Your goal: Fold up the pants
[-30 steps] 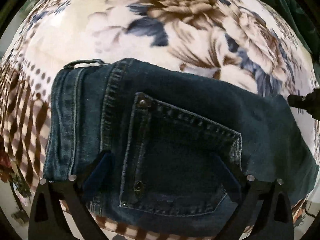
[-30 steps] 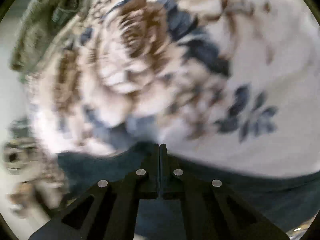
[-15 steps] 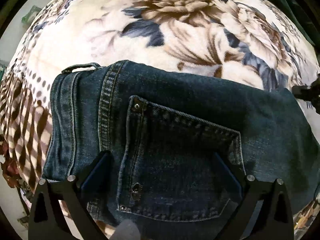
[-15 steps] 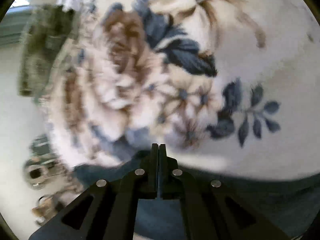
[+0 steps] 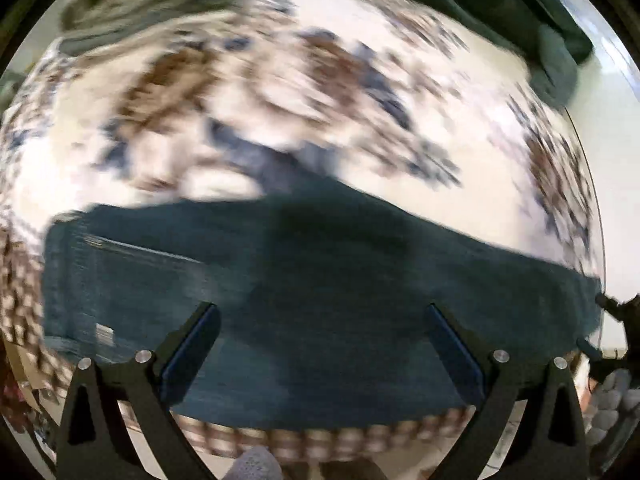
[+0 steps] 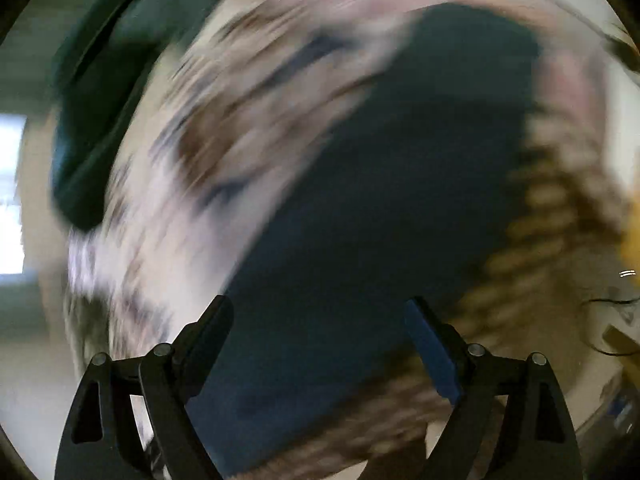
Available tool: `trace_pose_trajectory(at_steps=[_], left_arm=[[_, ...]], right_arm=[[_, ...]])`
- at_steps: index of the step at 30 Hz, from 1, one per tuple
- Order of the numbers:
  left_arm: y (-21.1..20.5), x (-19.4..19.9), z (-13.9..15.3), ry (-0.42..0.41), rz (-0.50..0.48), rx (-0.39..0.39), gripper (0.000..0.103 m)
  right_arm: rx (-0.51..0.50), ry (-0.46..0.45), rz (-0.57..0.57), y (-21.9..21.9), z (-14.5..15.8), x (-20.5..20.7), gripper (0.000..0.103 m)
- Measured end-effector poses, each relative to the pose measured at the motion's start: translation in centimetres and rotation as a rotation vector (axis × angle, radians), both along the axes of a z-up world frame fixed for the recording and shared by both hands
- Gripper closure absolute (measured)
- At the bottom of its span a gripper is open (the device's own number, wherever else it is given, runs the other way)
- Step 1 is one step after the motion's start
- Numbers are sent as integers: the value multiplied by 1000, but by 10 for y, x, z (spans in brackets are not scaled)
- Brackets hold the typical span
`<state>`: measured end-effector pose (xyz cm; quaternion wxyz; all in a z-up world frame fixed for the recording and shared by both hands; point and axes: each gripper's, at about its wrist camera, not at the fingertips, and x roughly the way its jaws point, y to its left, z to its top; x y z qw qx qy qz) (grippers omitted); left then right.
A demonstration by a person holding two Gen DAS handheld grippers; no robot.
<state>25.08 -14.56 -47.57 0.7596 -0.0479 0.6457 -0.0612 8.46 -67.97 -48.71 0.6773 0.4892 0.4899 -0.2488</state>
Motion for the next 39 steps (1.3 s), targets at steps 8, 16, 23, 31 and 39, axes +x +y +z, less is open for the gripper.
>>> trace_pose_trajectory(at_steps=[8,16,23,31,39], left_arm=[[-117,-11,-71,156,-100,-16,0],[-138,0,-102,162,-86,97,0],[-144,-9,-104,88,-59,115,0],[-141,-10,-103,98,-55,106,0],[-118,5,-78,134,-73,9,0]], right_arm=[[0,-150,-142,-122,-59,-54,31],[93,-399,-182,-144,-80,-42,32],[112,-394,-121,-143,-90,-22,31],[-15,-369,-117,-130,-57,-15,88],[-260,-414,106,-44,45,6,93]])
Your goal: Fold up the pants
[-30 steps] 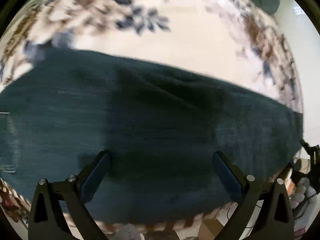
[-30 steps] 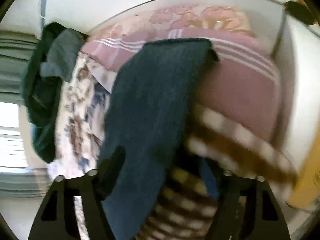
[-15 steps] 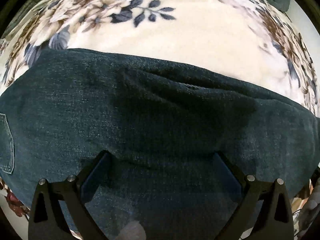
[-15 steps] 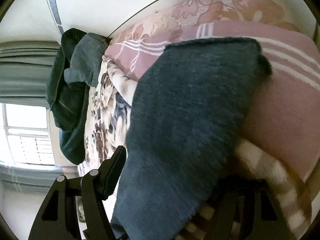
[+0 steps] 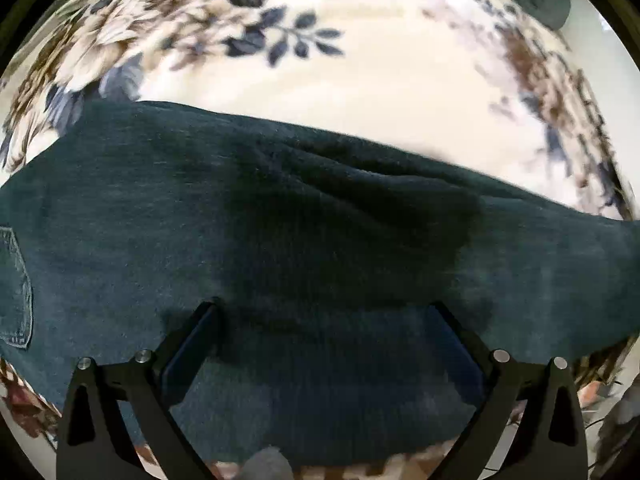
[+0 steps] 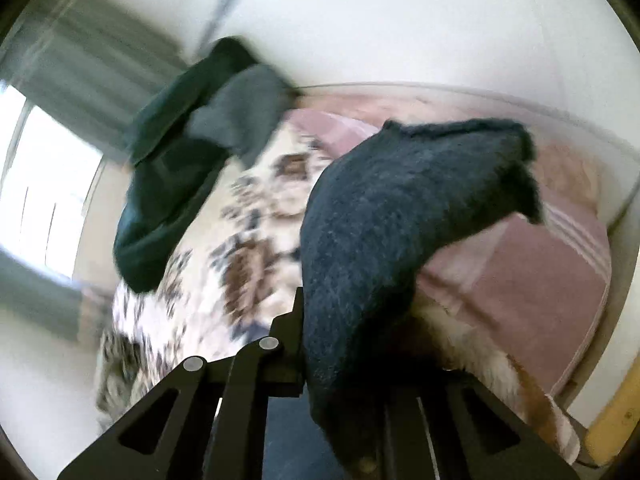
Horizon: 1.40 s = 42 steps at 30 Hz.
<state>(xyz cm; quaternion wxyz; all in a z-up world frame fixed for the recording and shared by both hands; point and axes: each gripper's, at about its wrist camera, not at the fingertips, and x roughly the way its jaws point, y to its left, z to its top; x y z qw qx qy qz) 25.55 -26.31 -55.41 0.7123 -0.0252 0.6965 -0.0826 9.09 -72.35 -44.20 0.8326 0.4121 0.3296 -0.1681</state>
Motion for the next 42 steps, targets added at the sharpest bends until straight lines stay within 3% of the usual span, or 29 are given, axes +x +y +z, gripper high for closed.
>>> trace_pose_trajectory(at_steps=[5,13,18,21,23,25,27,28,32,34,37,42], left_arm=[[54,-1,32,-38,86,-52,0],[137,-20,53,-47,194,-61,0],[176,-19,55,-59,265,-66,0],[203,-15,55,-66,291,-49,0],[214,-14,54,-65,301,-34,0],[225,-13,53,-64,311,-25,0],[231,-13,54,-60,320,-20,0],[233,-12,56,-59,323,-25,0],[224,-10,63,-70,306,-56,0],[209,-8,66,-82,279,-73,0],[189,-3,63,-79,252,-95,0],[159,8,44,-62,248,-111,0]], right_arm=[[-189,27,176,98,44,33,93],[-365,97,311,203,51,65,93],[-443,139,546,302,19,92,93],[-450,221,696,361,-23,101,93],[-435,320,812,399,-56,103,86],[-395,415,902,418,-79,99,63],[-276,400,958,422,-78,92,41],[-237,382,957,417,-73,88,38],[-95,334,814,361,-41,71,37],[-78,361,717,327,-32,68,33],[-42,401,624,285,-32,66,32],[14,459,566,258,-58,77,32]])
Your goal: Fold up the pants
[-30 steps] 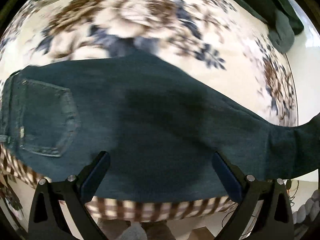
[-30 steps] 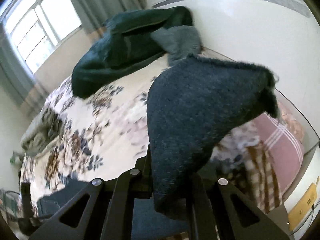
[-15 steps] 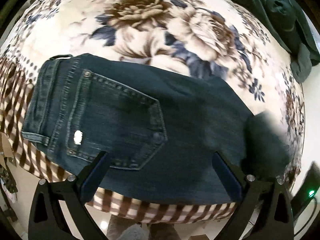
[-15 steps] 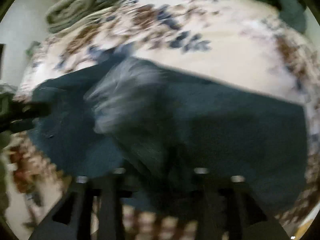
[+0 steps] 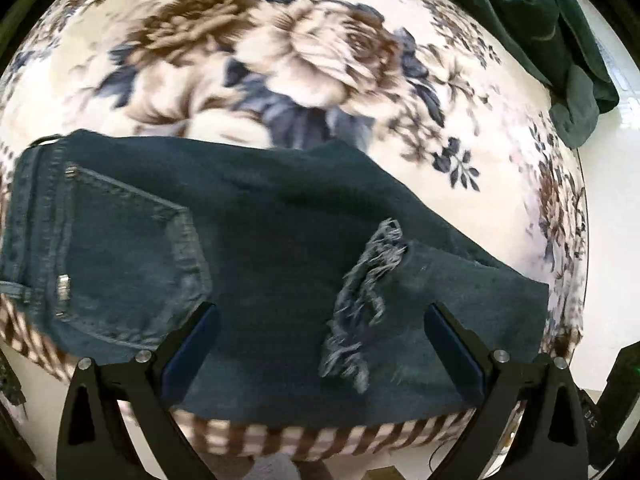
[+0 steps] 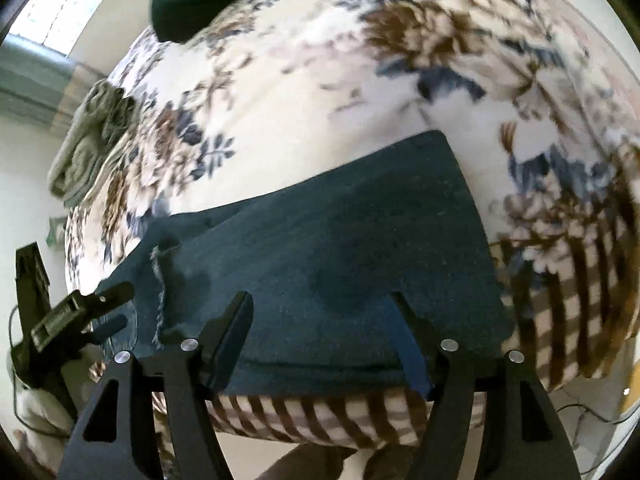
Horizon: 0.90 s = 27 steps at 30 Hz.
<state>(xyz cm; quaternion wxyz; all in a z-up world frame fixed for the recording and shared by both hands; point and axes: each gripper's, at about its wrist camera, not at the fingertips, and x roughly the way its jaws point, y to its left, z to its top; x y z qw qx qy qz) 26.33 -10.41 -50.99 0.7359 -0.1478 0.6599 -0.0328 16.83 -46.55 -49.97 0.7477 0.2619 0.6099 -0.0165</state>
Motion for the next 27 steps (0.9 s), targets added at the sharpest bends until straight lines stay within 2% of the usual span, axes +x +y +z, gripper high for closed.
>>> trace_pose_trajectory(at_steps=[3,5,7,9,11,15,17,20,23,26,27], left_arm=[[-19,8,-24,36,-32,23,0],[-33,10,-43,70,-91,69,2],[-43,6,-44,25,-150,92,19],[-49,-1,-36,-22,-208,72,97],[-50,-9,-31,-32,-237,59,97],[-32,-19,-19,-33,-197,-16,97],[-22,-22,-12,-21,-164,-57,97],[-12,-27,0,-8,-137,-105,97],[-5,-32,-8,48,-97,-139,97],[6,-30,-33,92,-83,-68,98],[14,-29,-42,117,-53,-77,98]], right_arm=[[24,51,-54,-6,-19,7,32],[29,56,-62,-5,-24,12,32],[54,61,-69,-2,-25,12,32],[84,82,-79,3,-26,8,32],[126,108,-85,9,-28,3,32],[192,174,-95,22,-35,-9,32],[259,210,-126,27,-40,-15,32],[273,228,-141,33,-43,-19,32],[275,256,-156,35,-49,-19,32],[256,279,-186,31,-51,-18,32],[247,289,-211,26,-51,-20,32]])
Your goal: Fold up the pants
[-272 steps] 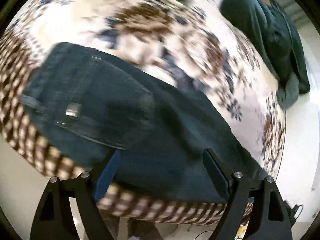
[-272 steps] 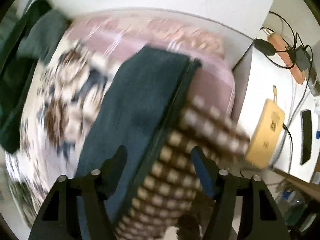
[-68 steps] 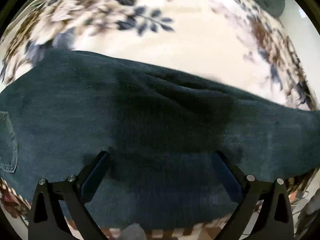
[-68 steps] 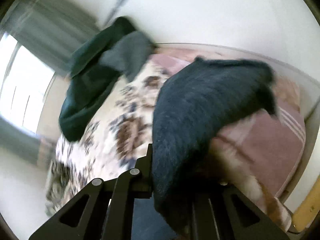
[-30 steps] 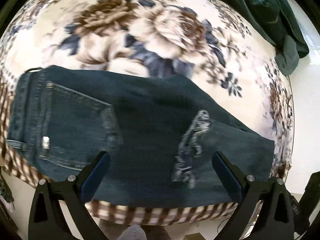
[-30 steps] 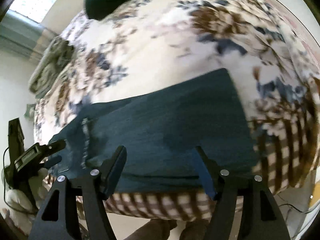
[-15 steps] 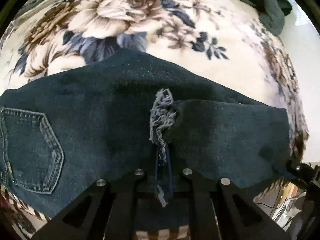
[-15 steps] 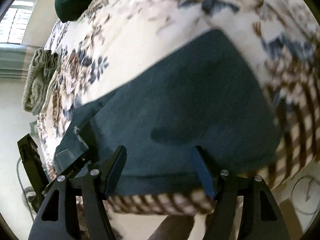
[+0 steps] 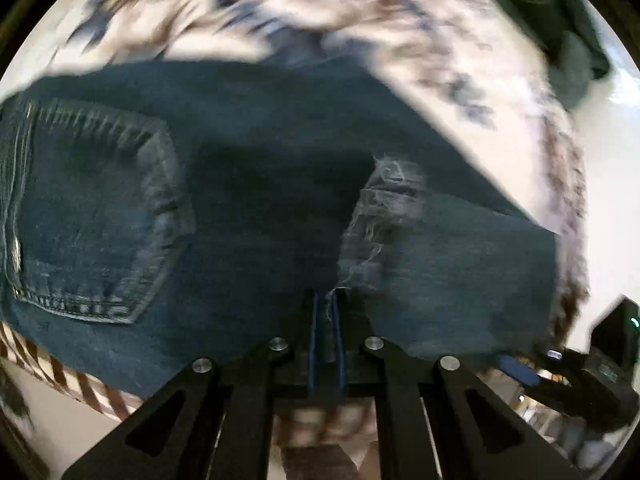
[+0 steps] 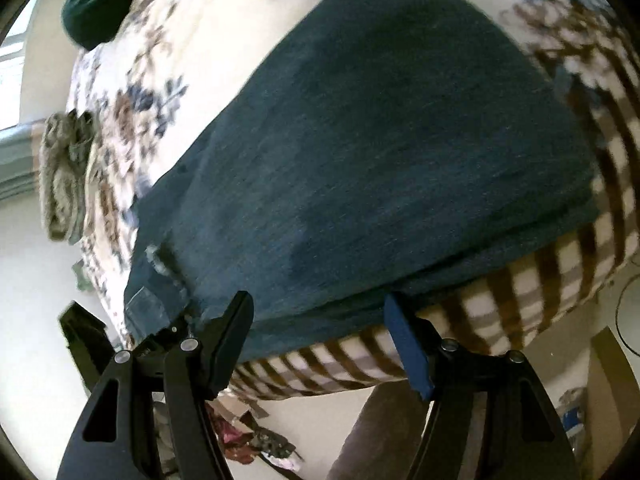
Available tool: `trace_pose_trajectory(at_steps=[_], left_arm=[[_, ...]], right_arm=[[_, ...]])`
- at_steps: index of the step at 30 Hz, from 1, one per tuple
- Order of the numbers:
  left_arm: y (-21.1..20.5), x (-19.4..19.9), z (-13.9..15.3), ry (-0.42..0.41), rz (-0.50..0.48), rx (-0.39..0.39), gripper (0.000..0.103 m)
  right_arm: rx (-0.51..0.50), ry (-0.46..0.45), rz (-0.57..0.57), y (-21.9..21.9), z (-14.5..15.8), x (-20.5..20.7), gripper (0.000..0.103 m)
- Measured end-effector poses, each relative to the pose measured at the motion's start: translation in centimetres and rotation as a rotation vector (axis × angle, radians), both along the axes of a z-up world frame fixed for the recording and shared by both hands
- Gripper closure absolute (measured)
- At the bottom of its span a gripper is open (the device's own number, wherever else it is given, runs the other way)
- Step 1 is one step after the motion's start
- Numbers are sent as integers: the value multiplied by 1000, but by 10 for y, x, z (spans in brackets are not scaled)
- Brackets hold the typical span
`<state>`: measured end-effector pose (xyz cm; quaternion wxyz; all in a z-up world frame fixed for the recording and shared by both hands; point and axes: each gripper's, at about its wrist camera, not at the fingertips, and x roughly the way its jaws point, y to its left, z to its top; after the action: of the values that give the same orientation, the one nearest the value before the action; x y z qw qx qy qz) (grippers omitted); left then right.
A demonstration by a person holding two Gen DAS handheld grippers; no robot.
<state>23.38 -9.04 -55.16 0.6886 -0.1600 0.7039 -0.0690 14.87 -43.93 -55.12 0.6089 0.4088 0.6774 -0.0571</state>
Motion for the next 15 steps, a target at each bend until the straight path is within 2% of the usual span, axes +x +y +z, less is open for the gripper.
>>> trace_pose_trajectory(at_steps=[2,4,6,7,8,9,10,12,13,15], left_arm=[[12,3,-6,39,57,-57,97],[16,5,2,31,79,-65,96],[13,6,12,27,73,-61,85],[11,7,16,16,72,-63,80],[8,7,18,5,68,-68,66],[3,7,20,-2,61,-68,49],[-2,8,19,-8,51,-65,46],[-10,11,13,-1,44,-67,44],[-15,12,9,6,46,-66,44],[-25,13,4,4,33,-49,44]], right_arm=[[12,7,-62,-12,0,-5,32],[32,-9,-147,-26,0,-12,32],[32,-21,-203,-38,-2,-16,34],[29,-13,-216,-42,-5,-17,39],[29,-7,-240,-45,-8,-17,41],[31,-4,-261,-48,-12,-18,50],[21,-1,-274,-49,-13,-19,69],[-37,32,-288,-52,-16,-24,93],[-43,32,-309,-53,-16,-29,97],[-64,11,-306,-51,-10,-35,97]])
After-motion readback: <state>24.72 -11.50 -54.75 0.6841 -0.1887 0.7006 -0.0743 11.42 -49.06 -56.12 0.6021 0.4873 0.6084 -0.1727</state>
